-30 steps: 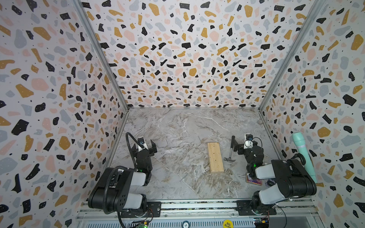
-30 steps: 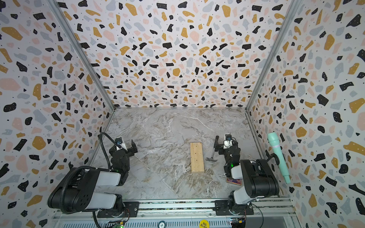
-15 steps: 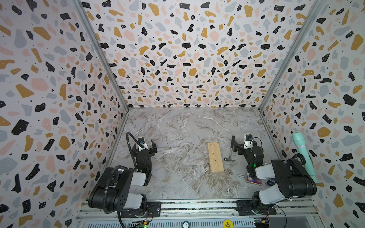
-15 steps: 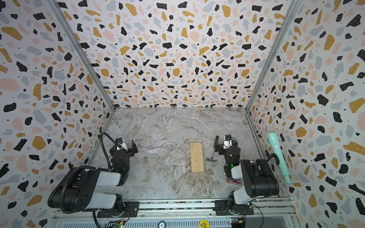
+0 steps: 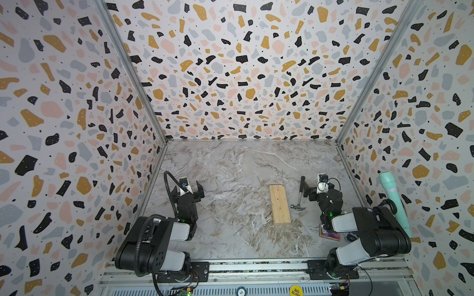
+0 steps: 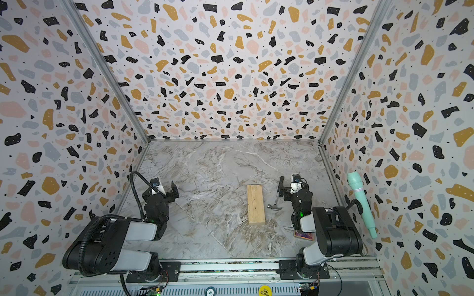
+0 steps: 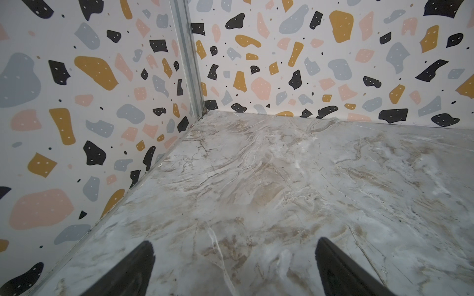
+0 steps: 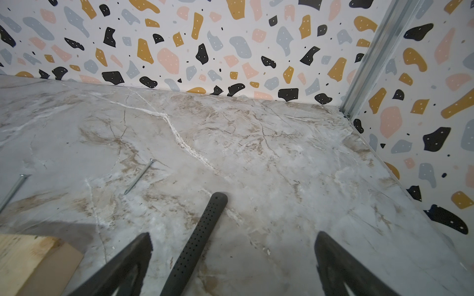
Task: Use a claw hammer to pull out a nail
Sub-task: Reset both arms
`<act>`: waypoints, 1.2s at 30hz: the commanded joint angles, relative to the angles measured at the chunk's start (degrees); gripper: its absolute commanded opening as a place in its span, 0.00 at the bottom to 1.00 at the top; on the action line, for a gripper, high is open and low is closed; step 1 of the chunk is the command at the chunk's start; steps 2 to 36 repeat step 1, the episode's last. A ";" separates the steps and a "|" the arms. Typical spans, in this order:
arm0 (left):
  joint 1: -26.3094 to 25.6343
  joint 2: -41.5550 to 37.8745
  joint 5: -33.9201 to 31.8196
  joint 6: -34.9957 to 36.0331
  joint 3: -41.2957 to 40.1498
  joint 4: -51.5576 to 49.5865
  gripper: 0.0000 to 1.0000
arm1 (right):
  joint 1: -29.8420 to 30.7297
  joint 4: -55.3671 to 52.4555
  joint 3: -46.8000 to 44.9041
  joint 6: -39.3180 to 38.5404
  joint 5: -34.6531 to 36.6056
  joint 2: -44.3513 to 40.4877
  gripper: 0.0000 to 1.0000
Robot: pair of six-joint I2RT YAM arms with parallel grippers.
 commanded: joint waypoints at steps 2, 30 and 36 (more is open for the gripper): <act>0.32 -0.87 -0.11 0.15 0.44 1.51 1.00 | -0.26 0.25 1.21 0.33 -0.53 -0.53 1.00; 0.32 -0.87 -0.11 0.15 0.44 1.51 1.00 | -0.26 0.25 1.21 0.33 -0.53 -0.53 1.00; 0.32 -0.87 -0.11 0.15 0.44 1.51 1.00 | -0.26 0.25 1.21 0.33 -0.53 -0.53 1.00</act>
